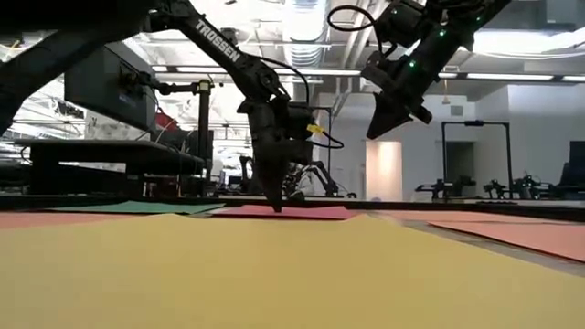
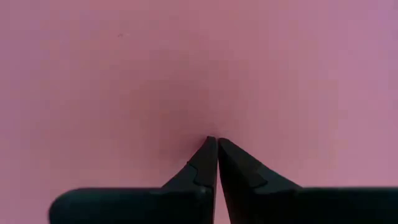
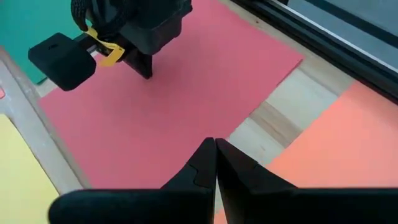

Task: Organize paper
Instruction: Adjust the pink papers, then stack the orange paper on top of the orange paper

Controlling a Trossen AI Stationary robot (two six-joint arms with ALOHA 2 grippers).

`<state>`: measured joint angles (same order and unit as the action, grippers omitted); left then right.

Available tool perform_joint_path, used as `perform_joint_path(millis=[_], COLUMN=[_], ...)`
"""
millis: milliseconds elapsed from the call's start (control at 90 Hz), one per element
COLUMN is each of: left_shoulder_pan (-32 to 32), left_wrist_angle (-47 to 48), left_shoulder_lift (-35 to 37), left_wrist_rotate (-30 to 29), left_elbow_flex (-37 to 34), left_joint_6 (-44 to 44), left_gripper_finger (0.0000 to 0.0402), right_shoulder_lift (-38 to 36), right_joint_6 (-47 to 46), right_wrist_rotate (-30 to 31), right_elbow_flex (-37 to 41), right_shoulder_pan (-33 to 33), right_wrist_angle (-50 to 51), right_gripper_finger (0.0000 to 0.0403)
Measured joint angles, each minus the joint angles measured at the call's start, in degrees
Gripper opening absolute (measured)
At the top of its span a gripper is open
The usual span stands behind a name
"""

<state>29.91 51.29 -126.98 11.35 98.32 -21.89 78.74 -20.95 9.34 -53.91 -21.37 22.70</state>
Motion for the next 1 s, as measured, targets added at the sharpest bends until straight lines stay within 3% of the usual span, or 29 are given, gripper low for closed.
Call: perform_joint_path(millis=[344, 511, 800, 1000], left_shoulder_pan=[-0.61, -2.82, -7.43, -10.87], left_wrist_angle=[-0.14, 0.08, -4.56, -16.06], left_shoulder_lift=[1.40, 2.69, 9.04, 16.35], left_wrist_rotate=[-0.07, 0.12, 0.31, 0.44], left_elbow_flex=[0.00, 0.02, -1.23, -12.14], left_joint_6=[0.24, 0.12, -0.13, 1.63], left_gripper_finger=[0.0000, 0.0000, 0.0000, 0.0000], right_shoulder_lift=[0.00, 0.00, 0.39, 0.37], right_joint_6=[1.97, 4.82, 1.93, 0.12], right_wrist_rotate=[-0.02, -0.04, -0.43, 0.91], right_elbow_flex=[-0.02, -0.02, 0.34, 5.87], right_shoulder_pan=[0.00, 1.02, 12.60, 20.26], right_wrist_angle=[1.12, 6.33, 20.26, 24.49], right_gripper_finger=[0.0000, 0.0006, 0.0055, 0.0092])
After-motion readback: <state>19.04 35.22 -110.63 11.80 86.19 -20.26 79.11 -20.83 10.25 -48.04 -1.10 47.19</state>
